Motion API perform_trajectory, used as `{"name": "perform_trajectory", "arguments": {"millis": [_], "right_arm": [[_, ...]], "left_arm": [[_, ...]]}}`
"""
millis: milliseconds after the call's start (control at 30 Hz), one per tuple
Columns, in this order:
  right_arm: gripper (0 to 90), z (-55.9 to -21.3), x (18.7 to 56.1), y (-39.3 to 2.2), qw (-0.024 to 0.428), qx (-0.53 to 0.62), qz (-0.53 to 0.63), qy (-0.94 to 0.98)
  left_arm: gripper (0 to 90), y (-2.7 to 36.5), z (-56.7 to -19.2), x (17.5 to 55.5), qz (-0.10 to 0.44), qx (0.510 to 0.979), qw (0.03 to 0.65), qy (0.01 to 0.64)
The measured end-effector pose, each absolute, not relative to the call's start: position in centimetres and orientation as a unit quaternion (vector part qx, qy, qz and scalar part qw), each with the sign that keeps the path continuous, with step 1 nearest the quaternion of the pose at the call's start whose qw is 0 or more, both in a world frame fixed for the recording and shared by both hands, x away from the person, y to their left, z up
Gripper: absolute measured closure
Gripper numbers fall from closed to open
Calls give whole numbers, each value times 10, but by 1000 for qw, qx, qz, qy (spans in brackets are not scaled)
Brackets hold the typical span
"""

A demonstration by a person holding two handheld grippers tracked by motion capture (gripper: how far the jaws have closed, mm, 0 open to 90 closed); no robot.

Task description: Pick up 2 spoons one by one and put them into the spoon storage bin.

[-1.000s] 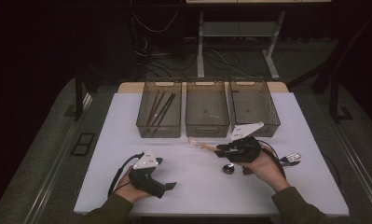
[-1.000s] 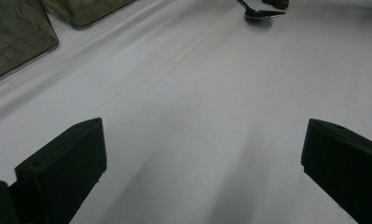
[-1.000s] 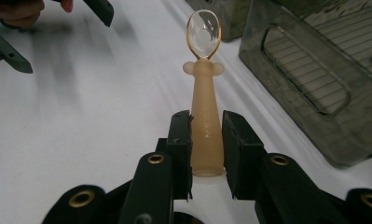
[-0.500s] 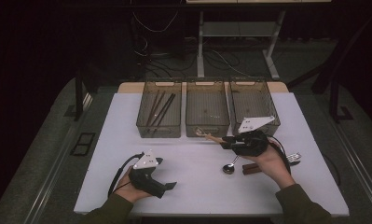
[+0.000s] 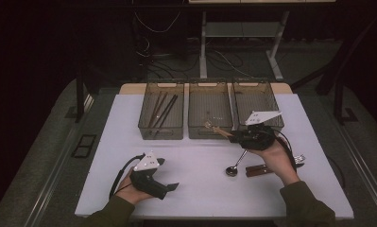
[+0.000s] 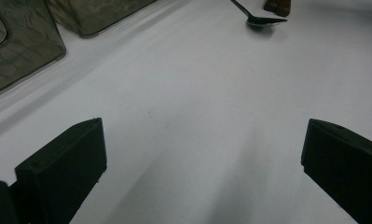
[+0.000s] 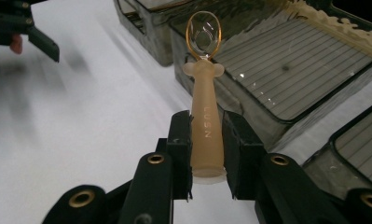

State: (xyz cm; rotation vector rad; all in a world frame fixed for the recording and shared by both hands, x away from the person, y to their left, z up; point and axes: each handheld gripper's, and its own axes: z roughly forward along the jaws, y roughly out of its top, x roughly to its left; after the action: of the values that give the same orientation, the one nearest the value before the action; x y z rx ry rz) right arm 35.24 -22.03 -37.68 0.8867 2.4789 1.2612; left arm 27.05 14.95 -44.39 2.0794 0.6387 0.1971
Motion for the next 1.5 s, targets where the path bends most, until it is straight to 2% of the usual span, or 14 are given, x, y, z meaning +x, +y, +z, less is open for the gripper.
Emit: {"name": "perform_trajectory", "arguments": {"millis": [967,1500], "right_arm": [[738,-356,415,-200,124,349,404,836],[737,-382,444,-179,102,382,351,849]], "left_arm": [[0,149,-444,269,80,846,460,256],[0,148,-444,269,82,849,459,250]]}}
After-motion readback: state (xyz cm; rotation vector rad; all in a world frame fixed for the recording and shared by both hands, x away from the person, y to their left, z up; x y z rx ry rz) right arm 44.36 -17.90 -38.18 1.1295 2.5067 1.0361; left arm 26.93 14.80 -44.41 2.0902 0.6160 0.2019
